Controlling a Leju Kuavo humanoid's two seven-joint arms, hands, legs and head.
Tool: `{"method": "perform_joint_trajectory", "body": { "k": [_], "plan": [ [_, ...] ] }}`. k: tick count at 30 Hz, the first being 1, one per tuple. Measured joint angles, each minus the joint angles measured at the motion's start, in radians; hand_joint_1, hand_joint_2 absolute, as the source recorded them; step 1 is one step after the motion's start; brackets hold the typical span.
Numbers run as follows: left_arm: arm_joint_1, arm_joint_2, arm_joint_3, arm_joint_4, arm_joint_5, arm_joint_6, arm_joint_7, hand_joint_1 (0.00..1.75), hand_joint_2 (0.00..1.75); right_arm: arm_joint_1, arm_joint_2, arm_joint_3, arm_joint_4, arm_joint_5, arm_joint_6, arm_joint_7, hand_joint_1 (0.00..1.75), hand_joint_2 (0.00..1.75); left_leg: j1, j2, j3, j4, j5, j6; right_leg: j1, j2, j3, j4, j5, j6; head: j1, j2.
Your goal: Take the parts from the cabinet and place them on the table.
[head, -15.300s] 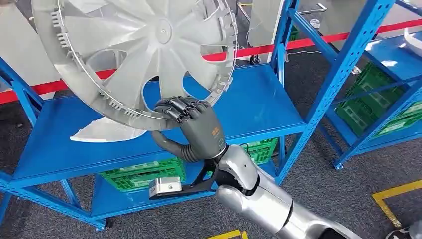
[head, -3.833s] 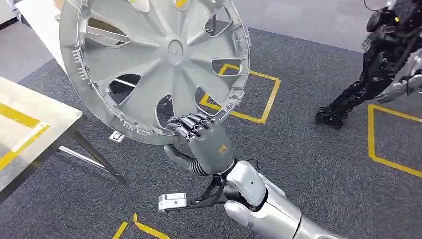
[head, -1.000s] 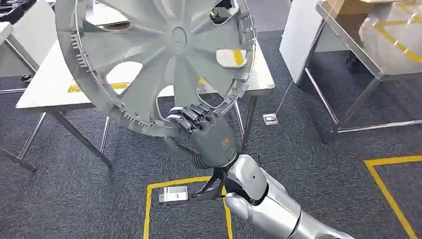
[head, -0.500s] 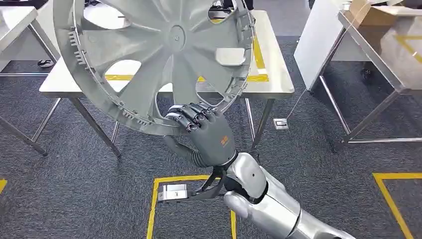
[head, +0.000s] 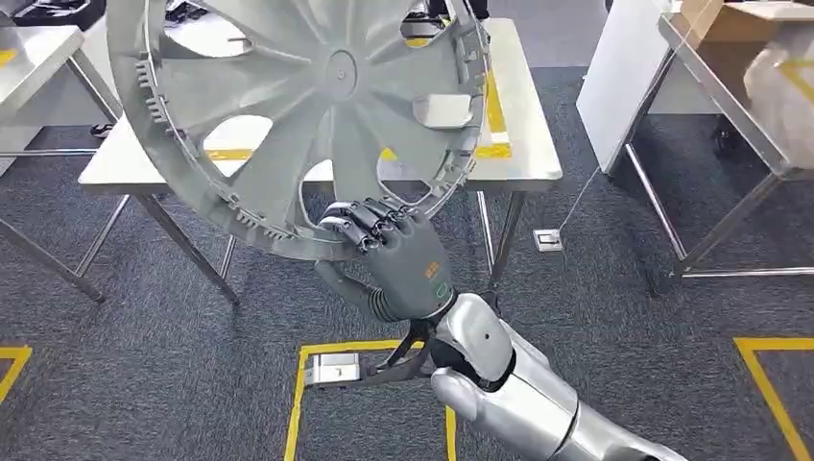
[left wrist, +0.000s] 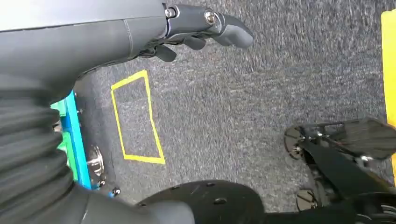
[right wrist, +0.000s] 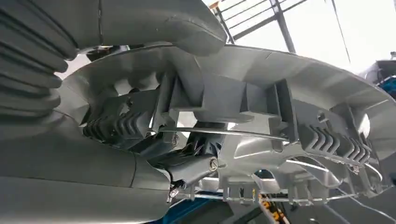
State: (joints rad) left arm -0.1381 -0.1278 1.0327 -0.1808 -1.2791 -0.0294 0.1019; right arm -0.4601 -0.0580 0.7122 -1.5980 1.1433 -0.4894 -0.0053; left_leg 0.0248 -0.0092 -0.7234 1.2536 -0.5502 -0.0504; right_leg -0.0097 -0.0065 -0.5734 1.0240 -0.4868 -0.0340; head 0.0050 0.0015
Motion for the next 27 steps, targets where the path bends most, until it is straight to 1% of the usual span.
{"method": "perform_joint_trajectory", "body": {
  "k": [1,2,3,4,5,6,7,8,9,10,11,12,13,14,15,16,17,18,19,20,21,22,23,24,25,26,27],
  "plan": [
    [0.002,0.000,0.001,0.000,0.000,0.001,0.000,0.00,1.75,0.000,0.002,0.000,0.002,0.001,0.000,-0.001,1.75,1.75,0.000,0.000,-0.040,0.072,-0.017,-0.001,0.002,-0.001,0.005,0.001,-0.004,-0.001,-0.001,0.000],
    [0.005,0.003,0.002,0.000,0.000,0.001,0.000,0.00,1.75,0.001,0.002,0.001,0.005,0.000,0.000,-0.001,1.75,1.75,0.000,0.000,-0.060,0.097,-0.010,-0.001,0.003,-0.001,0.012,0.001,-0.010,-0.001,0.000,0.000],
    [0.008,0.004,0.005,0.000,0.000,0.001,0.000,0.00,1.75,0.001,0.002,0.001,0.008,-0.001,0.000,0.000,1.75,1.75,0.000,0.000,-0.052,0.069,0.023,0.001,0.003,0.000,0.021,0.001,-0.017,0.002,0.000,0.000],
    [0.010,0.006,0.008,0.000,0.000,0.001,0.000,0.00,1.75,0.000,0.002,0.001,0.011,-0.003,0.000,0.001,1.75,1.75,0.000,0.001,-0.022,0.000,0.071,0.004,0.003,0.000,0.031,0.001,-0.024,0.004,0.000,0.000],
    [0.012,0.008,0.008,0.000,0.001,0.001,-0.001,0.00,1.75,0.000,0.002,0.001,0.013,-0.003,-0.002,0.001,1.75,1.75,0.000,0.004,0.021,-0.092,0.121,0.008,0.002,-0.001,0.043,0.001,-0.033,0.007,0.000,0.000],
    [0.013,0.010,0.008,0.000,0.001,0.001,-0.001,0.00,1.75,0.000,0.002,0.001,0.014,-0.003,-0.002,0.000,1.75,1.75,0.000,0.010,0.061,-0.181,0.159,0.012,0.002,-0.002,0.055,0.001,-0.042,0.011,0.000,0.000],
    [0.012,0.011,0.010,0.000,0.001,0.001,-0.002,0.00,1.75,-0.002,0.003,0.001,0.017,-0.003,-0.003,-0.001,1.75,1.75,-0.012,0.015,0.079,-0.205,0.125,0.017,0.009,-0.003,0.056,0.001,-0.051,0.021,-0.003,0.000],
    [0.011,0.010,0.010,0.000,0.001,0.001,-0.002,0.00,1.75,-0.005,0.003,0.001,0.018,-0.003,-0.004,-0.002,1.75,1.75,-0.011,0.014,0.087,-0.209,0.119,0.030,0.008,-0.002,0.056,-0.001,-0.054,0.027,-0.003,0.000],
    [0.011,0.010,0.011,0.000,0.002,0.001,-0.005,0.00,1.75,-0.008,0.004,0.001,0.019,-0.003,-0.004,-0.002,1.75,1.75,-0.014,0.012,0.086,-0.214,0.115,0.035,0.008,-0.004,0.060,-0.006,-0.056,0.032,-0.001,0.000],
    [0.012,0.010,0.011,0.000,0.002,0.001,-0.006,0.00,1.75,-0.010,0.005,0.002,0.022,-0.004,-0.004,-0.002,1.75,1.75,-0.011,0.011,0.087,-0.216,0.109,0.045,0.008,-0.004,0.065,0.004,-0.049,0.039,0.000,0.000],
    [0.013,0.010,0.013,0.000,0.003,0.001,-0.007,0.00,1.75,-0.011,0.007,0.002,0.022,-0.005,-0.004,-0.001,1.75,1.75,-0.011,0.007,0.099,-0.217,0.104,0.054,0.007,-0.004,0.067,0.012,-0.046,0.042,-0.002,0.000],
    [0.015,0.010,0.013,0.000,0.003,0.001,-0.008,0.00,1.75,-0.011,0.008,0.002,0.023,-0.006,-0.004,0.001,1.75,1.75,-0.007,0.003,0.109,-0.225,0.100,0.059,0.003,-0.003,0.046,0.045,-0.043,0.046,0.002,0.000],
    [0.015,0.010,0.014,0.000,0.003,0.001,-0.009,0.00,1.75,-0.015,0.008,0.002,0.023,-0.007,-0.005,-0.002,1.75,1.75,-0.007,0.003,0.121,-0.228,0.094,0.067,0.003,0.000,0.012,0.104,-0.039,0.050,0.004,0.000],
    [0.012,0.010,0.014,0.000,0.003,0.001,-0.010,0.00,1.75,-0.016,0.008,0.002,0.026,-0.006,-0.005,-0.003,1.75,1.75,-0.007,0.001,0.128,-0.229,0.087,0.071,0.002,0.001,-0.037,0.174,-0.053,0.054,0.005,0.000],
    [0.011,0.010,0.014,0.000,0.004,0.002,-0.010,0.00,1.75,-0.016,0.008,0.002,0.028,-0.006,-0.006,-0.003,1.75,1.75,-0.008,-0.002,0.138,-0.230,0.078,0.071,0.002,0.002,-0.089,0.242,-0.081,0.058,0.006,0.000],
    [0.012,0.010,0.015,0.000,0.005,0.004,-0.010,0.00,1.75,-0.016,0.008,0.002,0.029,-0.005,-0.009,-0.003,1.75,1.75,-0.008,-0.005,0.150,-0.230,0.067,0.070,0.002,0.003,-0.136,0.292,-0.113,0.060,0.007,0.000],
    [0.014,0.010,0.015,0.000,0.007,0.006,-0.009,0.00,1.75,-0.016,0.008,0.002,0.031,-0.005,-0.009,-0.004,1.75,1.75,-0.008,-0.007,0.163,-0.230,0.055,0.069,0.002,0.004,-0.166,0.309,-0.135,0.061,0.007,0.000],
    [0.014,0.010,0.016,0.000,0.009,0.007,-0.009,0.00,1.75,-0.015,0.008,0.002,0.033,-0.006,-0.009,-0.004,1.75,1.75,-0.008,-0.010,0.180,-0.230,0.043,0.068,0.002,0.004,-0.179,0.292,-0.136,0.059,0.007,0.000],
    [0.015,0.010,0.016,0.000,0.010,0.008,-0.009,0.00,1.75,-0.015,0.008,0.002,0.036,-0.008,-0.009,-0.002,1.75,1.75,-0.008,-0.012,0.198,-0.231,0.030,0.067,0.002,0.004,-0.177,0.246,-0.118,0.057,0.008,0.000],
    [0.015,0.010,0.016,0.000,0.010,0.008,-0.009,0.00,1.75,-0.015,0.008,0.002,0.039,-0.010,-0.009,-0.001,1.75,1.75,-0.008,-0.015,0.218,-0.231,0.014,0.065,0.002,0.004,-0.164,0.170,-0.067,0.052,0.009,0.000],
    [0.015,0.010,0.016,0.000,0.011,0.008,-0.009,0.00,1.75,-0.015,0.008,0.002,0.039,-0.009,-0.009,-0.003,1.75,1.75,-0.008,-0.015,0.236,-0.231,-0.001,0.062,0.004,0.004,-0.149,0.087,0.014,0.046,0.010,0.000],
    [0.018,0.010,0.016,0.001,0.011,0.008,-0.009,0.00,1.75,-0.015,0.008,0.002,0.042,-0.008,-0.009,-0.004,1.75,1.75,-0.010,-0.016,0.243,-0.229,-0.016,0.058,0.007,0.002,-0.144,0.015,0.120,0.039,0.011,0.000],
    [0.017,0.010,0.018,0.001,0.012,0.009,-0.009,0.00,1.75,-0.015,0.008,0.003,0.044,-0.005,-0.011,-0.005,1.75,1.75,-0.012,-0.021,0.259,-0.225,-0.032,0.050,0.013,0.003,-0.145,0.017,0.104,0.036,0.009,0.000],
    [0.016,0.010,0.018,0.000,0.012,0.010,-0.009,0.00,1.75,-0.015,0.008,0.003,0.044,-0.005,-0.013,-0.006,1.75,1.75,-0.011,-0.017,0.265,-0.234,-0.051,0.042,0.018,0.006,-0.127,0.021,0.092,0.032,0.010,0.000],
    [0.018,0.010,0.018,0.000,0.012,0.010,-0.009,0.00,1.75,-0.015,0.010,0.003,0.044,-0.006,-0.013,-0.005,1.75,1.75,-0.010,-0.015,0.295,-0.220,-0.042,0.032,0.015,0.011,-0.114,0.011,0.077,0.023,0.009,0.000],
    [0.016,0.010,0.018,-0.001,0.012,0.011,-0.010,0.00,1.75,-0.020,0.013,0.003,0.044,-0.008,-0.012,-0.003,1.75,1.75,-0.010,-0.014,0.299,-0.216,-0.032,0.027,0.017,0.010,-0.097,0.010,0.062,0.016,0.011,0.000],
    [0.012,0.012,0.019,-0.001,0.012,0.011,-0.010,0.00,1.75,-0.023,0.019,0.003,0.043,-0.010,-0.013,-0.002,1.75,1.75,-0.008,-0.010,0.288,-0.188,-0.029,0.023,0.011,0.013,-0.071,0.007,0.064,0.008,0.010,0.000]
  ]
}}
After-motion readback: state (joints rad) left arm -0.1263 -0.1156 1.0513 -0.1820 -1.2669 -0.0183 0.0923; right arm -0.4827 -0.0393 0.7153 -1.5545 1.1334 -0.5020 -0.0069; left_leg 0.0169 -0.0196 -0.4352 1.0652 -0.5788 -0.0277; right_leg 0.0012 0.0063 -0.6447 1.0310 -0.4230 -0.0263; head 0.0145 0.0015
